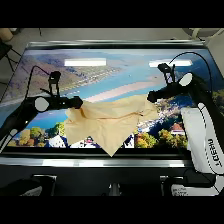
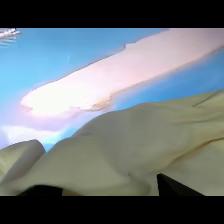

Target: Fold the shirts.

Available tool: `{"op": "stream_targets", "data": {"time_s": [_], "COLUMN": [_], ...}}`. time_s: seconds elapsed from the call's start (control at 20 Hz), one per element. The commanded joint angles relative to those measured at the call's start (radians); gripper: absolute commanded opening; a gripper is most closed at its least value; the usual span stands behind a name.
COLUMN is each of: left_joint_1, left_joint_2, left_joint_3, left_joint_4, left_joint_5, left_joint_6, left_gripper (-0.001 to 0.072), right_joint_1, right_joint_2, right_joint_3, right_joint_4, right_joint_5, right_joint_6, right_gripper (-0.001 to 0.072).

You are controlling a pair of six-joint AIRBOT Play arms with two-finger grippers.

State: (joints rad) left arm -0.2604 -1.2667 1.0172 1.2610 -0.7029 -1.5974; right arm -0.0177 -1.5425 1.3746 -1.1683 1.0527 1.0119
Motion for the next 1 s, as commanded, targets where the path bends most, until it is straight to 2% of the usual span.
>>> {"op": "stream_targets", "data": {"time_s": [0.0,0.1,0.15,0.25,0.35,0.45,0.55,0.6,0.65,0.8,0.95], "left_joint_1": [0.062,0.146,0.190,0.249,0.271,0.257,0.228,0.212,0.196,0.172,0.169], "left_joint_2": [-0.062,-0.037,-0.011,0.060,0.135,0.191,0.205,0.200,0.190,0.157,0.132], "left_joint_3": [0.129,0.166,0.150,0.050,-0.109,-0.264,-0.370,-0.405,-0.430,-0.454,-0.455], "left_joint_4": [0.056,0.105,0.104,0.095,0.034,-0.064,-0.126,-0.137,-0.139,-0.144,-0.143], "left_joint_5": [-0.309,-0.515,-0.574,-0.590,-0.558,-0.492,-0.411,-0.372,-0.340,-0.313,-0.292], "left_joint_6": [0.004,0.005,0.030,0.038,0.038,0.042,0.050,0.050,0.049,0.049,0.057], "left_gripper": [0.0697,0.0697,0.0697,0.0697,0.0697,0.0697,0.0696,0.0697,0.0697,0.0696,0.0695], "right_joint_1": [-0.059,-0.151,-0.203,-0.264,-0.257,-0.204,-0.119,-0.076,-0.031,0.071,0.111], "right_joint_2": [0.009,0.039,0.040,0.041,0.045,0.060,0.075,0.075,0.075,0.074,0.064], "right_joint_3": [0.077,0.091,0.087,0.024,-0.095,-0.221,-0.310,-0.338,-0.367,-0.401,-0.401], "right_joint_4": [-0.032,-0.060,-0.063,-0.029,0.045,0.168,0.206,0.204,0.209,0.219,0.221], "right_joint_5": [0.176,0.301,0.373,0.469,0.505,0.480,0.405,0.364,0.306,0.196,0.168], "right_joint_6": [-0.060,-0.075,-0.071,-0.059,-0.088,-0.134,-0.157,-0.156,-0.150,-0.121,-0.091], "right_gripper": [0.0646,0.0656,0.0599,0.0549,0.0547,0.0549,0.0573,0.0653,0.0688,0.0689,0.0688]}}
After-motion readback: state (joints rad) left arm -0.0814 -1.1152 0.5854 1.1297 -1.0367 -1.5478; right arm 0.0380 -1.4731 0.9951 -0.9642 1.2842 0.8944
